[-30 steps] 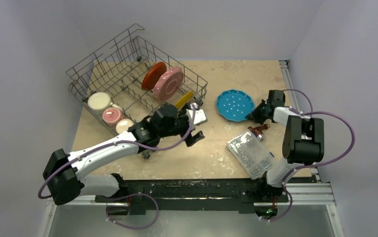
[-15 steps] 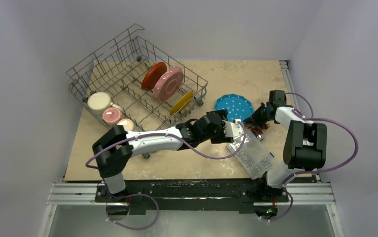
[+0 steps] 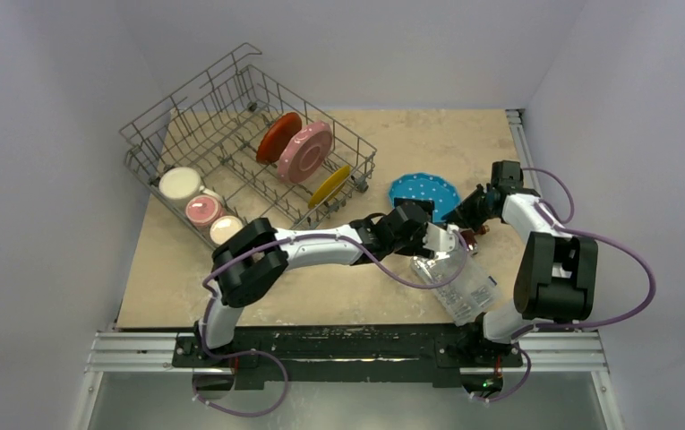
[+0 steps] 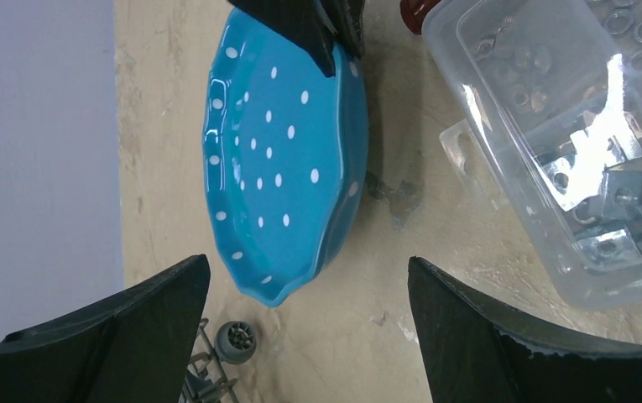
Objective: Load the mixed dishes into the dish rack
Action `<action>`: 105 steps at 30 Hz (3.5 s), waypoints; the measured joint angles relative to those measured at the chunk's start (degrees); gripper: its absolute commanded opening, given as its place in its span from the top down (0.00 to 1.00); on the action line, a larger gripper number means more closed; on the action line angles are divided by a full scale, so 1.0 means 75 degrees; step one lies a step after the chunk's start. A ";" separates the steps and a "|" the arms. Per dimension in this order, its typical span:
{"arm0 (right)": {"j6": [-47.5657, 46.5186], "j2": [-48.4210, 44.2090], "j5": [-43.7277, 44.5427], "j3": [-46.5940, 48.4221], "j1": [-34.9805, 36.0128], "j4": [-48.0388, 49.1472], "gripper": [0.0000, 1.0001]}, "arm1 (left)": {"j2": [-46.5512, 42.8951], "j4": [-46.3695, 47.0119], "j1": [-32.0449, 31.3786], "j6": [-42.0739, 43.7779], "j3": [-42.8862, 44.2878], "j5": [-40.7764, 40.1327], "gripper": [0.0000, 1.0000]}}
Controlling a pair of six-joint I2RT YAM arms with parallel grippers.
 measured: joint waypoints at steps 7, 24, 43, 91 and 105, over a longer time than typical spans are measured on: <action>0.0105 -0.0201 -0.0067 0.0038 0.0000 -0.0256 1.00 | 0.0892 -0.0125 0.0000 0.0527 0.0627 -0.0087 0.16; 0.0233 -0.0370 -0.0172 0.0163 0.0003 -0.0405 1.00 | 0.2218 0.0443 0.0000 0.1527 0.1821 -0.1320 0.90; -0.1673 -0.3698 0.0991 0.0734 0.0396 0.0029 0.01 | 0.1011 -0.0122 -0.0131 0.0568 0.1148 -0.1241 1.00; -0.1641 -0.2608 0.2664 0.2349 0.0906 -0.0938 0.01 | -0.3515 -0.3348 0.9130 -0.4911 0.2815 0.6916 1.00; -0.1652 -0.0959 0.2460 0.2349 0.1070 -0.1346 0.01 | -0.0784 -0.4744 0.9675 -0.4118 0.4730 0.8737 1.00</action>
